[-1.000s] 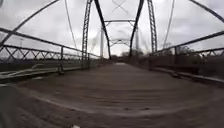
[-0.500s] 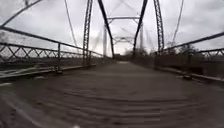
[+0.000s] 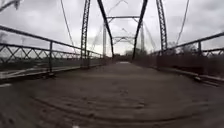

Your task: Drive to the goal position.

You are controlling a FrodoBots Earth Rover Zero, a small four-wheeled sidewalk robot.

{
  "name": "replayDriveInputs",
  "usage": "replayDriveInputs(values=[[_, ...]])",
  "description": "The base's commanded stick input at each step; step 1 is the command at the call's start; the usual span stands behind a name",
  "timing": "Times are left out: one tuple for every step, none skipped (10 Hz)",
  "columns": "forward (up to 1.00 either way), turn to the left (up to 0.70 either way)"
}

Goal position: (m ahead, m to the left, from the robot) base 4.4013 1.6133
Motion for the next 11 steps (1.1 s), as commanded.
replayDriveInputs(values=[[1.0,0.0],[1.0,0.0],[1.0,0.0],[1.0,0.0],[1.0,0.0],[1.0,0.0],[1.0,0.0],[1.0,0.0],[1.0,0.0],[1.0,0.0],[1.0,0.0]])
